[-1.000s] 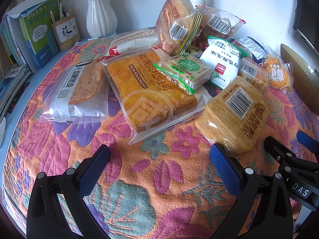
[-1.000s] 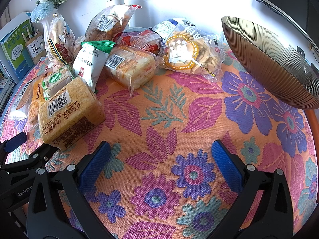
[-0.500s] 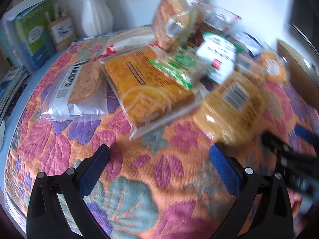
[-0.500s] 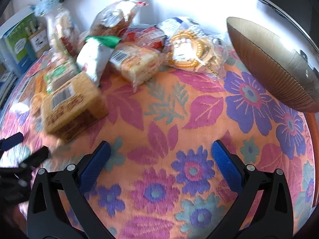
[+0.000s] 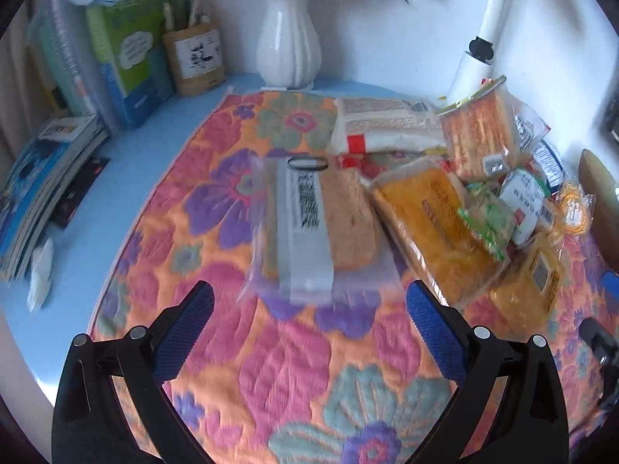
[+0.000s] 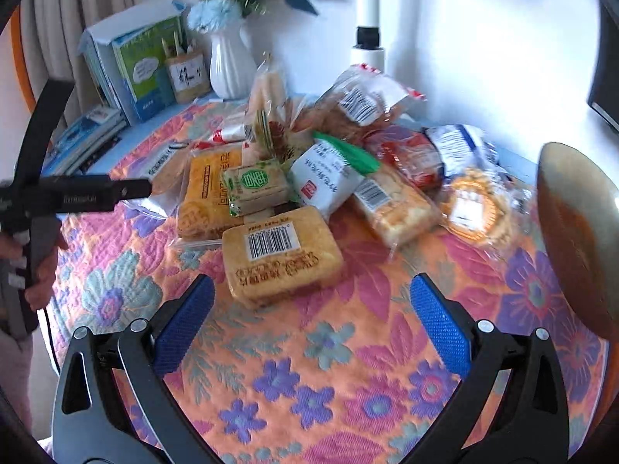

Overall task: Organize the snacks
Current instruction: 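Grasp the grey-labelled toast bread bag with the left tool while the right tool grasps the yellow cake block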

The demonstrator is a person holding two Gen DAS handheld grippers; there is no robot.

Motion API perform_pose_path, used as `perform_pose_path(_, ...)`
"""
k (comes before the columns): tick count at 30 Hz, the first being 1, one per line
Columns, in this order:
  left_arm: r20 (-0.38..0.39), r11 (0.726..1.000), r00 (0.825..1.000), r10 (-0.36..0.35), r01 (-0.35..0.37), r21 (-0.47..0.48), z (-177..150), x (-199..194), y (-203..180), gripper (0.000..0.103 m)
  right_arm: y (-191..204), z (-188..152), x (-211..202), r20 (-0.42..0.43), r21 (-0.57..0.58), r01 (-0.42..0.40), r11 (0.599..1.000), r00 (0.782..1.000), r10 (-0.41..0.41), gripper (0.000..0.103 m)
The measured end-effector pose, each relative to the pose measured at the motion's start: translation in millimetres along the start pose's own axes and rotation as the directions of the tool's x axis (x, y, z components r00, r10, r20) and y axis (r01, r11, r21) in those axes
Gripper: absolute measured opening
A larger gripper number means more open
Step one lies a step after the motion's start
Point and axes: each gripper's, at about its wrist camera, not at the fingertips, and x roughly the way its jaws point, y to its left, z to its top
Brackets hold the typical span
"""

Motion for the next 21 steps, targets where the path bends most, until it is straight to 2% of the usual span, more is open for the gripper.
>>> perform_pose_path(4,-0.038,0.998,0.997,-0.062,0.062,0.000,18.6,22.1,1.0,0.098,4.3,8.9,23.2,-0.027,-0.017,-0.033,0.999,0.999,0.032,0.100)
perform_pose_path(6,-0.069,0.999,0.997,-0.046,0.045,-0.003,26.2,40.0,-1.6,0.098,7.9,10.3,33.3,-0.042,-0.014,-0.059,0.998,0.997,0.059,0.100)
perform_pose_path(12,-0.114,0.999,0.993,-0.034,0.034,0.000,28.5,68.8,-6.0,0.098,15.9,11.2,71.3,-0.098,-0.022,-0.035,0.999,0.995,0.032,0.100)
perform_pose_path(15,-0.067,0.998,0.997,0.024,-0.020,0.057,24.7,74.0,-16.0,0.098,20.6,7.7,78.7,-0.086,-0.046,0.000,0.999,0.996,-0.004,0.100)
perform_pose_path(17,0.017,0.999,1.000,0.022,-0.023,0.045,15.5,72.9,-16.0,0.098,18.9,6.8,79.1,-0.085,-0.042,-0.004,0.999,0.996,0.000,0.100)
perform_pose_path(21,0.020,0.999,1.000,0.023,-0.023,0.038,15.2,71.4,-15.3,0.098,16.8,5.5,78.7,-0.083,-0.039,-0.006,0.999,0.997,0.003,0.100)
